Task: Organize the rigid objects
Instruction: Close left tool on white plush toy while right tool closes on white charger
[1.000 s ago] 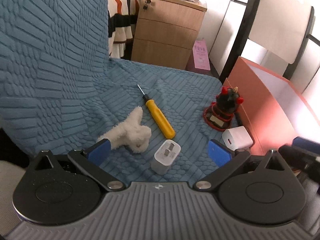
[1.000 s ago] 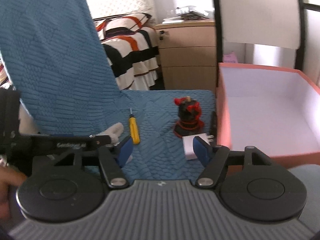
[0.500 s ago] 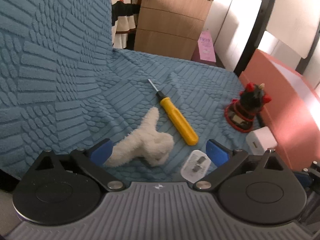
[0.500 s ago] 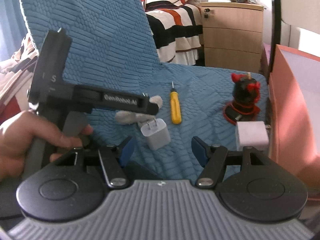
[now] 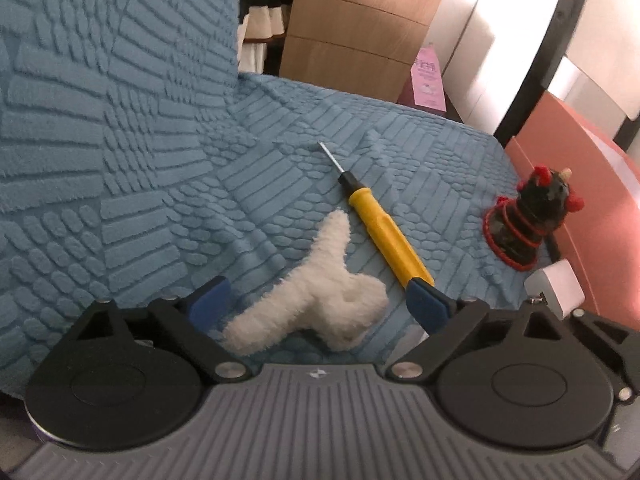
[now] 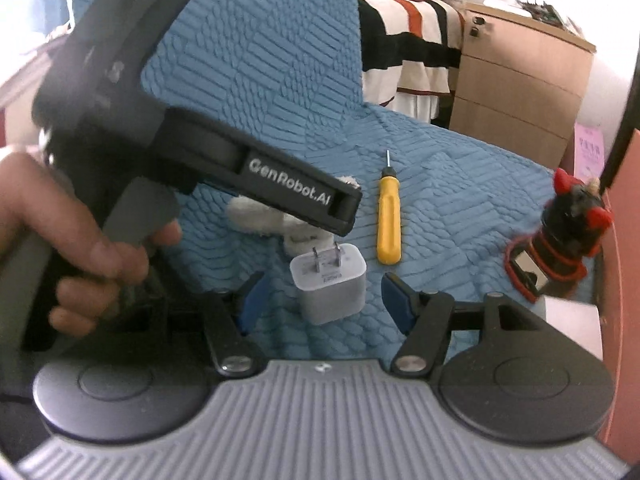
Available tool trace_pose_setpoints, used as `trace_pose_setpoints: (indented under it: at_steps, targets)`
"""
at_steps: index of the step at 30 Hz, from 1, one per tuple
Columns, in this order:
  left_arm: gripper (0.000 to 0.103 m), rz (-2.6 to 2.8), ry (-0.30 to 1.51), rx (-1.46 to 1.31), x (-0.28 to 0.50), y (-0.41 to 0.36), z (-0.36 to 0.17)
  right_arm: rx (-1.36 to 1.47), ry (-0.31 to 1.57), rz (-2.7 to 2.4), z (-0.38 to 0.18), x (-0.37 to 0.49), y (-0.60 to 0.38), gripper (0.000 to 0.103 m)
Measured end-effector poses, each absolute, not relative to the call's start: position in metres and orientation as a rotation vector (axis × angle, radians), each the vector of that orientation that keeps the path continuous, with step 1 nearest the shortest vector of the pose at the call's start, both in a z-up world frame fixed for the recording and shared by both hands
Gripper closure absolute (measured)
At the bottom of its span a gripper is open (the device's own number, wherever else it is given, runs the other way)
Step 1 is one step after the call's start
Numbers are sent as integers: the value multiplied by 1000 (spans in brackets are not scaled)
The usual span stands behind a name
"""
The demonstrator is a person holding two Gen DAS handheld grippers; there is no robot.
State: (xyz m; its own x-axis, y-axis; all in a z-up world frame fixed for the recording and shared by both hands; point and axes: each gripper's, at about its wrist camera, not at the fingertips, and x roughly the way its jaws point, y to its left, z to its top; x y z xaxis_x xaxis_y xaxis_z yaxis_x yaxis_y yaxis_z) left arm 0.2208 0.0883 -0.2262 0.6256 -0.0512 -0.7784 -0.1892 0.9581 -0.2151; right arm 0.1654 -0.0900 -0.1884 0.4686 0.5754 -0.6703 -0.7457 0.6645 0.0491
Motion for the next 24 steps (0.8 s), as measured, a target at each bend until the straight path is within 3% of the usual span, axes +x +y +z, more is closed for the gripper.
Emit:
trace_pose_setpoints:
  at_steps: [6,10,24]
  targets:
    - [11,57,908,-314,222,92,-229,-250,713,836,-196,171,-85,39]
    - [12,42,916,-326,225,92,-230,-261,717,808,-197,171,-83,56]
    - [13,-11,932,-273,233,90,-233,-144,844,558,-188,181,-119,56]
